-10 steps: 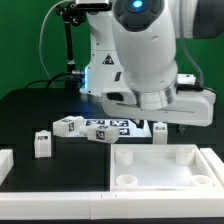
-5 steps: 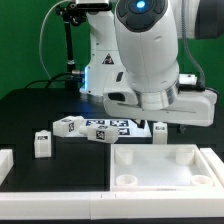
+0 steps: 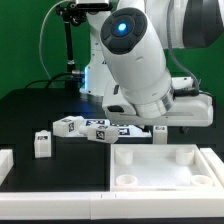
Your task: Assemble one leg
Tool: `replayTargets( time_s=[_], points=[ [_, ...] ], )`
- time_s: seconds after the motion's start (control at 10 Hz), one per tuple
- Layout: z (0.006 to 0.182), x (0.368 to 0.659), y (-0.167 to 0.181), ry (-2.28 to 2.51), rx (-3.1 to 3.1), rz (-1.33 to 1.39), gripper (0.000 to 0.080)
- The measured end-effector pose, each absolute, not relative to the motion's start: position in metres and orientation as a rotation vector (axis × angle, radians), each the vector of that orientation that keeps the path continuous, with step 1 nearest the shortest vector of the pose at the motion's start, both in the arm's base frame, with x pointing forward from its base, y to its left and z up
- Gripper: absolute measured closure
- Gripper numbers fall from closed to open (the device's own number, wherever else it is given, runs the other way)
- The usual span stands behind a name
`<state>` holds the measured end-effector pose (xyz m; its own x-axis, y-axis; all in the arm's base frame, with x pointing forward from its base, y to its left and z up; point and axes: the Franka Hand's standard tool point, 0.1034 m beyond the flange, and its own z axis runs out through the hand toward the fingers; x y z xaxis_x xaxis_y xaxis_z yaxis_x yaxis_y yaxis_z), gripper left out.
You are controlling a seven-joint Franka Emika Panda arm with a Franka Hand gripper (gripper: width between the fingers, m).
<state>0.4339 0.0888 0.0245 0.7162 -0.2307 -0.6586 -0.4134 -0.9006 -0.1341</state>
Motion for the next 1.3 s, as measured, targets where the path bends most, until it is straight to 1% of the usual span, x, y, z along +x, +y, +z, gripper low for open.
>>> replayTargets(
  time_s=[0.2,0.4,0.6,0.8,1.0,1.1,1.2,1.3],
  points=[
    [0.018,0.427,0.078,0.453,-2.711,1.004,0.0151],
    [0.009,0.418,0.056,0.415,-2.737,1.055,0.0151],
    [0.012,0.42,0.061,0.459,-2.746,1.057,0.0151],
    [0.011,0.42,0.058,0.468,-2.743,1.058,0.0163],
    [0.011,0.42,0.058,0.47,-2.743,1.058,0.0518],
    [0.011,0.42,0.057,0.471,-2.742,1.058,0.0656],
    [0.011,0.42,0.057,0.472,-2.742,1.058,0.0656],
    [0.011,0.42,0.057,0.473,-2.741,1.057,0.0772]
  ],
)
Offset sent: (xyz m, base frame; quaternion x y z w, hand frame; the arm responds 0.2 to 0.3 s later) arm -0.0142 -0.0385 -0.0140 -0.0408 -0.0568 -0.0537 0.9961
